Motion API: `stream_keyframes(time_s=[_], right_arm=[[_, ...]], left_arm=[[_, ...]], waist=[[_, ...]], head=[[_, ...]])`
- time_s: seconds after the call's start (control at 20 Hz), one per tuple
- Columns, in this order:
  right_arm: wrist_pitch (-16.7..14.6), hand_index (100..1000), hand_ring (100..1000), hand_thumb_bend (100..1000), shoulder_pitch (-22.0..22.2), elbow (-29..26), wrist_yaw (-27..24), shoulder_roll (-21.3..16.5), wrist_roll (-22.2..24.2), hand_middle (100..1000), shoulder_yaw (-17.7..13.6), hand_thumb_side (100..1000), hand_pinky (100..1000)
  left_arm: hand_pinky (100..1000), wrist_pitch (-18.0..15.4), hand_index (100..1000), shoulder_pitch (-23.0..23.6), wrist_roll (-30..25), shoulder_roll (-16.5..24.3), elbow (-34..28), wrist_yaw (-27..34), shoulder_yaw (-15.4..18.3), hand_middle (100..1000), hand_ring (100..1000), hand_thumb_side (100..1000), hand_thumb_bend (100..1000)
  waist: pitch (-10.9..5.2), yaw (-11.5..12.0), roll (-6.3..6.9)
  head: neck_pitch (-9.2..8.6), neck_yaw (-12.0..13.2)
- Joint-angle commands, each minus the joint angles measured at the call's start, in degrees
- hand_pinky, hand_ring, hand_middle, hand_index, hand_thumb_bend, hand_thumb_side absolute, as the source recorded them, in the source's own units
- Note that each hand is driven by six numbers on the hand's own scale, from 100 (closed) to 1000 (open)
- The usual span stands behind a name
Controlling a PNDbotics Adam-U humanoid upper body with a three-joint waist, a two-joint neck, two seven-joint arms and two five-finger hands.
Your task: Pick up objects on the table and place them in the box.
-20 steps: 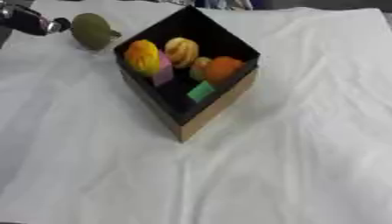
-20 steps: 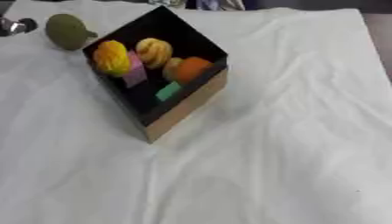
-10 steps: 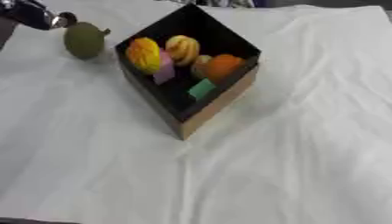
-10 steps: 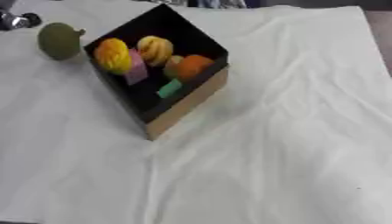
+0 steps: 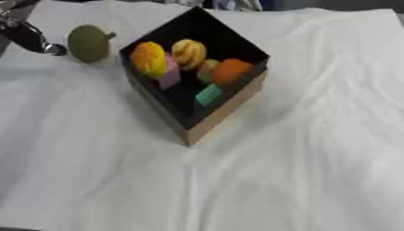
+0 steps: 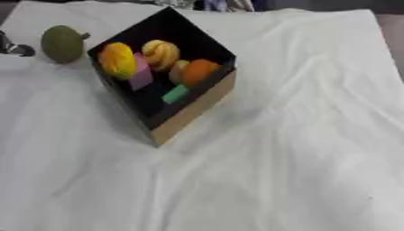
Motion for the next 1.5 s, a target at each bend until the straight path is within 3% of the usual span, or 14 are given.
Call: stream_keyframes(time_s=[0.05, 0.45, 0.65, 0.95, 1.5], right_arm=[[0.19, 753, 869, 100, -0.37, -0.83, 0.46, -1.36, 0.14, 682, -0.46, 525, 885], [0.26, 753, 870, 100, -0.44, -0.83, 0.87, -1.08, 0.17, 678, -0.44, 527, 885], [0.34, 754, 870, 100, -0.42, -0.83, 1.06, -0.94, 0.22, 675, -0.42, 536, 886], [0.41, 754, 870, 100, -0.47, -0.83, 1.28, -0.66, 0.36, 672, -0.34, 545, 887], [0.42, 754, 871, 100, -0.79, -0.83, 1.81, -0.23, 0.48, 668, -0.23, 563, 888]], left_arm=[[837, -0.39, 818, -1.69, -0.06, 0.64, 1.18, -0.46, 1.06, 770, 878, 100, 674], [828, 0.29, 891, -3.26, 3.13, -1.4, 5.86, -1.37, 1.72, 807, 887, 100, 602], [814, 0.66, 840, -3.79, 5.14, -2.03, 7.72, -1.93, 2.07, 799, 878, 100, 589], [805, 1.6, 852, -4.31, 7.73, -2.44, 10.05, -5.74, 2.65, 807, 883, 100, 629], [792, 3.41, 815, -5.38, 11.49, -3.53, 14.37, -9.28, 4.26, 789, 874, 100, 572]], waist=[[-0.18, -0.04, 0.0], [0.71, -0.61, -0.26], [1.14, -0.82, -0.32], [1.89, -1.29, -0.43], [3.72, -2.39, -0.58]], head=[[-1.17, 0.34], [-1.91, 0.55], [-2.27, 0.61], [-2.99, 0.86], [-4.06, 1.63]])
